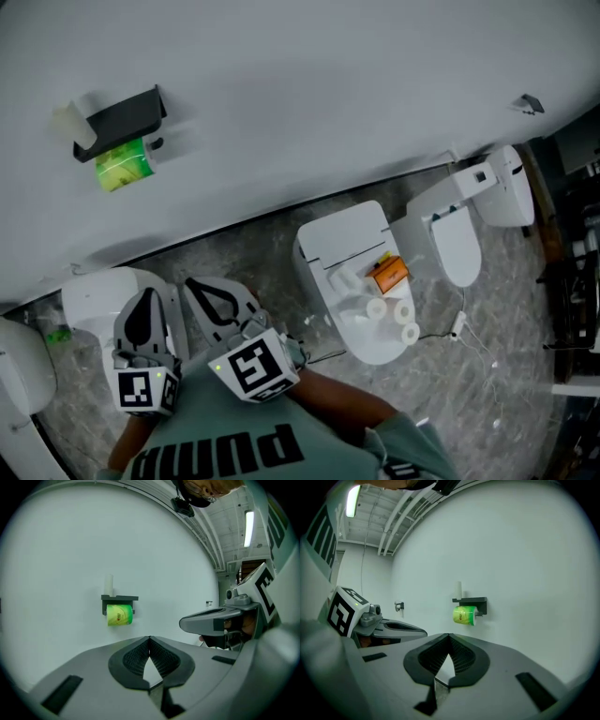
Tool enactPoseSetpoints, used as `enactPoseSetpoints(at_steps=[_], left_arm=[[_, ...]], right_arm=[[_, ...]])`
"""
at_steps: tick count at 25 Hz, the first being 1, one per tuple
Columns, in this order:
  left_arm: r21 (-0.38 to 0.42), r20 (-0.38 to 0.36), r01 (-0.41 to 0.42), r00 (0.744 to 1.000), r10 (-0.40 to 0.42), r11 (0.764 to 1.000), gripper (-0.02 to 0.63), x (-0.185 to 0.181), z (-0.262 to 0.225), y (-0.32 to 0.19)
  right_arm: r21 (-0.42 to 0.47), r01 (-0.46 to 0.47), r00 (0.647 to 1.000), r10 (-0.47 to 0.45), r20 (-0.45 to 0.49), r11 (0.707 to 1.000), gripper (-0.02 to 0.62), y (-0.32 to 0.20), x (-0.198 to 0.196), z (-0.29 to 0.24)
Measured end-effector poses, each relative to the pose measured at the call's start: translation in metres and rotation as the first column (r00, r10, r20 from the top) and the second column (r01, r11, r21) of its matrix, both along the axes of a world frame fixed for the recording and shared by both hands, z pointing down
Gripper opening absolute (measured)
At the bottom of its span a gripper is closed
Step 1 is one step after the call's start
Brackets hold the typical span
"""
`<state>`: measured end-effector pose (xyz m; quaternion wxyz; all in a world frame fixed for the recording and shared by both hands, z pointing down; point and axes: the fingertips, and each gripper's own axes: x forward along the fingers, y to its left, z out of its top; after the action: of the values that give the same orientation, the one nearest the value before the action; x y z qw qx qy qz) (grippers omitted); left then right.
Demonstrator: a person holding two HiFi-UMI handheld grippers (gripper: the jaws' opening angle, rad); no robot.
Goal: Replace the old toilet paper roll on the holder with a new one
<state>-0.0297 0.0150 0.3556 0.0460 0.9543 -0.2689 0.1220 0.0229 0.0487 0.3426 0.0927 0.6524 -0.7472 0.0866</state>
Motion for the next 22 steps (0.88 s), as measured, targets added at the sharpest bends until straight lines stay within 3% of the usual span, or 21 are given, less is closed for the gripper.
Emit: enactPoseSetpoints(at_steps=[13,22], left_arm=[[0.034,-0.081,-0.09,0.992,0.092,0.995,0.003,-0.028,-0.024,0.029],[-0.07,-0.134,-0.04,0.991,0.03,0.997,0.003,-0.077,-0.013,0.041]], right_arm=[[0.06,-0.042,0.994,0.048,-0.095,0.997,0.005,0.022,-0.035,-0.033],[0.014,-0.063,0.994,0.064,-0.094,0.998,0.005,0.042,-0.078,-0.027]])
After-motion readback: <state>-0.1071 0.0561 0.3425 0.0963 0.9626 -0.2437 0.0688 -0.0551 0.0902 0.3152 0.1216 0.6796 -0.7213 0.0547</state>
